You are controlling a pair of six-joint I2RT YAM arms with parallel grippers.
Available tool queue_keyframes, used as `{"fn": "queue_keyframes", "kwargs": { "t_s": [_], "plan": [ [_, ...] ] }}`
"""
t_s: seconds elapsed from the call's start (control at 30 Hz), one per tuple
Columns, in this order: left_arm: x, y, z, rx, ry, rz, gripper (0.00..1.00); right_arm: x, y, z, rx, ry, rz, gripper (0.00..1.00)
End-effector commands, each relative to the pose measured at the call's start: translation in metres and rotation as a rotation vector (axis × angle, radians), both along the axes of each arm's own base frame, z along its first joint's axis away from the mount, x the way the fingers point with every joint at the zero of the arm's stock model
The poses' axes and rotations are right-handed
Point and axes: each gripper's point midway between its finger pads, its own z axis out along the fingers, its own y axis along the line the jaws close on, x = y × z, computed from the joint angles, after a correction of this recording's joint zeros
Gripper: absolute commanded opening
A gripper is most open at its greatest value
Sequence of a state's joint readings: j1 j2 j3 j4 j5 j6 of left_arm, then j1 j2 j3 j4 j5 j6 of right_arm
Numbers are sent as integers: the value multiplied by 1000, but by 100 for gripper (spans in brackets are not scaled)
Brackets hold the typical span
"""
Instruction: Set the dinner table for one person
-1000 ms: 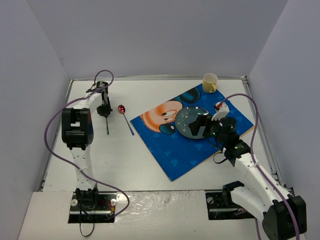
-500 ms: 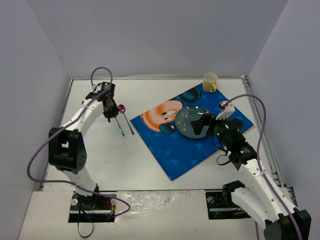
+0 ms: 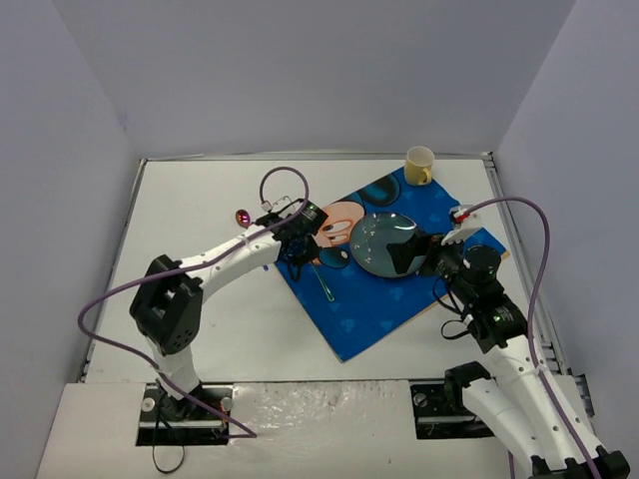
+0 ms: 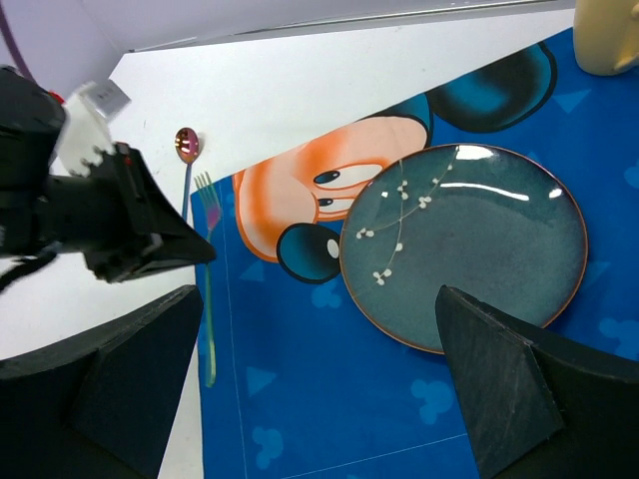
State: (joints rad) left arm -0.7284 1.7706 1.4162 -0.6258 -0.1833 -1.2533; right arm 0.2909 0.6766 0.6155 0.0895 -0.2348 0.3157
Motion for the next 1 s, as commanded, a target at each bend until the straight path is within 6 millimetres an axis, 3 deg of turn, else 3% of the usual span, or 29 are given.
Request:
{"fn": "queue_keyframes", "kwargs": {
  "t_s": [0.0, 0.17, 0.33, 0.97],
  "plan": [
    [14, -41, 26, -124, -85, 134, 0, -3, 1, 40, 30, -106, 8, 100],
    [11, -74, 14, -106, -84, 116, 0, -8, 0, 41, 39, -108, 4, 100],
    [4, -85, -8, -93, -51, 118, 0, -12, -4, 42, 32, -118, -4, 100],
    [-12, -85, -49, -48, 22, 88, 0, -11, -6, 32, 11, -98, -12, 100]
  ]
}}
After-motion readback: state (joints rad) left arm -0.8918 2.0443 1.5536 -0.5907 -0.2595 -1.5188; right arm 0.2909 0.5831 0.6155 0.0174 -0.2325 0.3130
